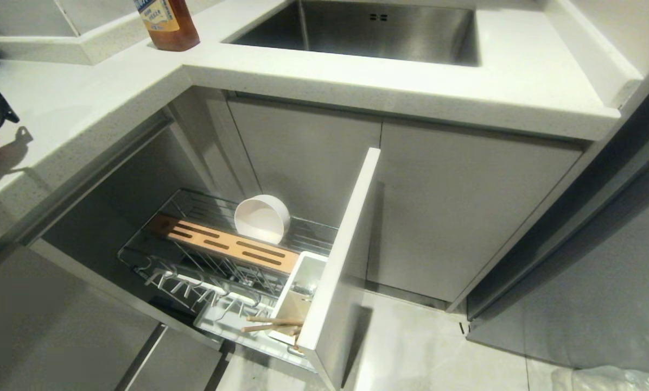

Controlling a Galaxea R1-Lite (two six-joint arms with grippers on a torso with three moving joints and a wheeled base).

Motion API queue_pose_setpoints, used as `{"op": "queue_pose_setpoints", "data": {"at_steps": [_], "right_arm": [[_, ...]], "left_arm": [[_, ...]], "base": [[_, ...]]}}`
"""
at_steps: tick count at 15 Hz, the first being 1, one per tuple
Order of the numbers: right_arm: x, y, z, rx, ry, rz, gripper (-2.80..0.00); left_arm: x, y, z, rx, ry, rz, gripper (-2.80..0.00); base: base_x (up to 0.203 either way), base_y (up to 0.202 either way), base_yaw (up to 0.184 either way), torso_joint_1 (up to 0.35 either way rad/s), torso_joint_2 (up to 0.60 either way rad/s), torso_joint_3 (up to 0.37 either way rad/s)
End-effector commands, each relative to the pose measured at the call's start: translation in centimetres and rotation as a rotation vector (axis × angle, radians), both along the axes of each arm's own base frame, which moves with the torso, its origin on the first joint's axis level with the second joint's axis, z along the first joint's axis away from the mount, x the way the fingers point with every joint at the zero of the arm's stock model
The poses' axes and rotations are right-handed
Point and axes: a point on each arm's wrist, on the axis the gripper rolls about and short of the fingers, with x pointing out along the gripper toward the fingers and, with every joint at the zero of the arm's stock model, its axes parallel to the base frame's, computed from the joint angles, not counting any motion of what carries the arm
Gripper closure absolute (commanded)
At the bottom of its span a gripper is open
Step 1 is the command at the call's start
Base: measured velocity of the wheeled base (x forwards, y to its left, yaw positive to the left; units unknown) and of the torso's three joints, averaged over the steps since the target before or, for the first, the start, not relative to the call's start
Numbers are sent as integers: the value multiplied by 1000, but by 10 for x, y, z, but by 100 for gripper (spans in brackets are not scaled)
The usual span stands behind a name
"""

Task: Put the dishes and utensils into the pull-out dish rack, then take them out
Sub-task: Pick up the plate and place it in the cupboard

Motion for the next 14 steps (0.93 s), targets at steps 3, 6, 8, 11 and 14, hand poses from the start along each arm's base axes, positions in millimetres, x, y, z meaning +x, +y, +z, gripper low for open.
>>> {"op": "queue_pose_setpoints", "data": {"at_steps": [3, 6, 8, 11, 14], "right_arm": [[0, 0, 0, 0, 0, 0, 0], [0, 0, 0, 0, 0, 0, 0], [0, 0, 0, 0, 0, 0, 0], [0, 0, 0, 0, 0, 0, 0], [0, 0, 0, 0, 0, 0, 0]], "left_arm": [[3, 1, -3, 1, 16, 15, -280], [3, 1, -5, 3, 24, 22, -54], [2, 1, -4, 3, 20, 21, 0], [0, 0, -3, 4, 16, 19, 0], [-4, -1, -1, 6, 8, 18, 0]], "base": [[0, 0, 0, 0, 0, 0], [0, 0, 0, 0, 0, 0], [0, 0, 0, 0, 0, 0], [0, 0, 0, 0, 0, 0], [0, 0, 0, 0, 0, 0]]}}
